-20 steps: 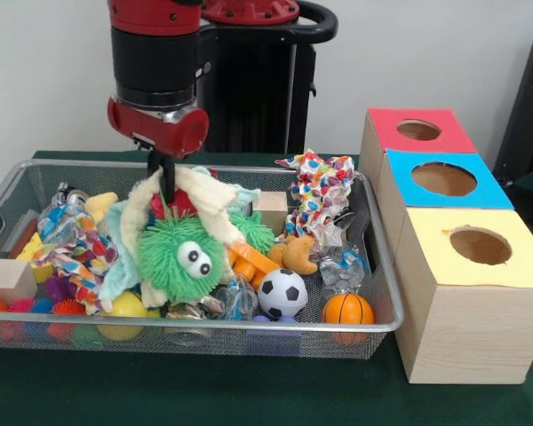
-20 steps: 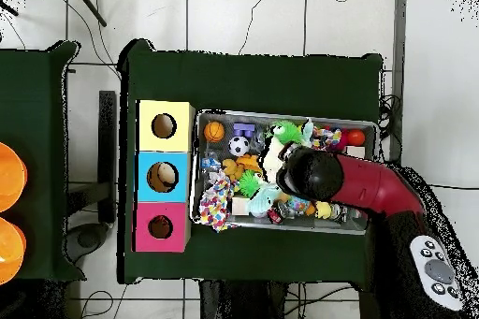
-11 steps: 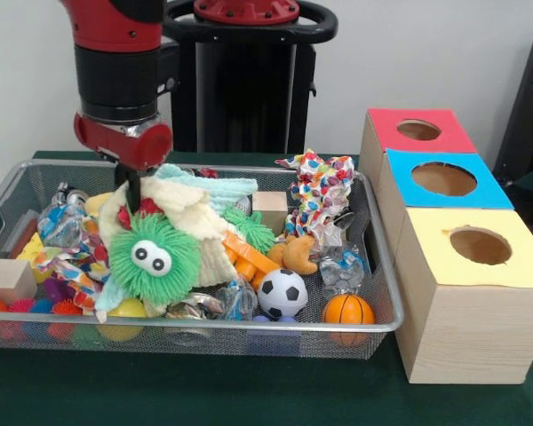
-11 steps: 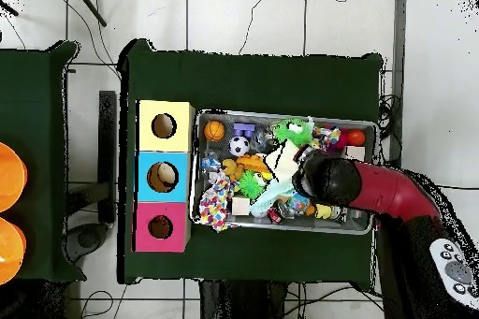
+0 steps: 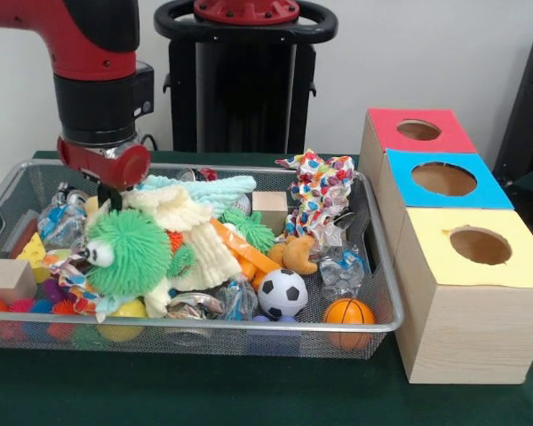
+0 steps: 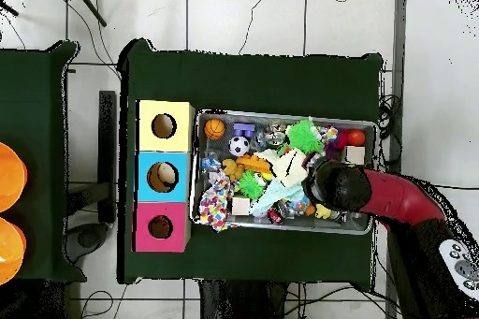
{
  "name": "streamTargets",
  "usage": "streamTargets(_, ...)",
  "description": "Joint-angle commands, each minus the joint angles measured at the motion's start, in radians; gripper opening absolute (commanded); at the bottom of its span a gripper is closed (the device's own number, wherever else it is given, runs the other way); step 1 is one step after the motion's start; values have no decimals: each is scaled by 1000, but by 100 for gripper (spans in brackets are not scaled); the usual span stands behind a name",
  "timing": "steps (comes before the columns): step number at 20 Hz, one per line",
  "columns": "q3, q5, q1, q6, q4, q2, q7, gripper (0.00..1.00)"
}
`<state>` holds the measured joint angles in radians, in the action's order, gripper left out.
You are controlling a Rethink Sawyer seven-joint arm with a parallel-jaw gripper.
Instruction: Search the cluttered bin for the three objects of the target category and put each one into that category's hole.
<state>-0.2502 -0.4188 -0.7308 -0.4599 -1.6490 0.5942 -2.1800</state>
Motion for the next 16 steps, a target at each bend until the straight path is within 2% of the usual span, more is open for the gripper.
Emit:
streamTargets(1,-97,-124,-40,89,1,-89,162,0)
streamTargets(8,-104,-173,-56,118,9,-117,136,0)
streamTargets(16,-127,-222,-76,146,64,-197,142,0)
